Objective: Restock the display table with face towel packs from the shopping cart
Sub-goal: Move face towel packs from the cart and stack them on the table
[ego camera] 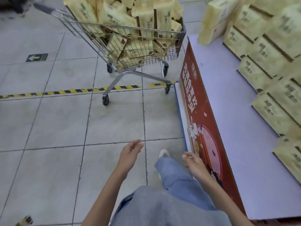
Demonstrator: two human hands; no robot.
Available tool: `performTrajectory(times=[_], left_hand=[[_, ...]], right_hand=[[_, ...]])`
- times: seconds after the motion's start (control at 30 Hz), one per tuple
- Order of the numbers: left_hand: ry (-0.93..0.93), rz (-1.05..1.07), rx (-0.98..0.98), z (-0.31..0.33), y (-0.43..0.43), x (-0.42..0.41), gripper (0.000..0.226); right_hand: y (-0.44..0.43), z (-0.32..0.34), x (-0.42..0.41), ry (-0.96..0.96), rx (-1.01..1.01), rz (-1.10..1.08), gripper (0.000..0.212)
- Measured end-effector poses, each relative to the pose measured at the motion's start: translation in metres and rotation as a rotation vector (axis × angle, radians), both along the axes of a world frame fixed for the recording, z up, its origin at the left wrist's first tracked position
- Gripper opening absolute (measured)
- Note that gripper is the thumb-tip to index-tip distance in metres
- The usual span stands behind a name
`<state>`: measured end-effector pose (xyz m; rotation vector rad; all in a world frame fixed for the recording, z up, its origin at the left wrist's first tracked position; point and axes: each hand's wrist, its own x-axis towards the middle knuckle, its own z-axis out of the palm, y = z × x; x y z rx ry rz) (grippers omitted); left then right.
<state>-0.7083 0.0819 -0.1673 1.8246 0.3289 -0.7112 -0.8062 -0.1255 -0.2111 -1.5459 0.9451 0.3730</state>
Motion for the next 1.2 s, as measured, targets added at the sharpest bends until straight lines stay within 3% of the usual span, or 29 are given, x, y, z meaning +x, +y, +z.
performTrajectory(times=[0.27,0.53,0.9,1.2], left_hand=[[0.076,0.199,-0.017,0.008,-0.037,0.076,0.029],[0.114,0.331,-0.014,-0.007,-0.05,0.168,0.021],[0.003,0.181,-0.053,0.008,-0.091,0.408,0.031],[-0.258,0.04,-0.136,0.05,-0.148,0.565,0.032]], right_hand=[[-0.059,0.023,0.154,-0.054,-0.088,0.246,0.034],[-0.084,0.018,0.284,-0.063,-0.079,0.304,0.036],[-0.11,0.012,0.436,-0.042,-0.018,0.137,0.021],[-0.146,0.036,0.558,-0.234,-0.04,-0.013,0.034]])
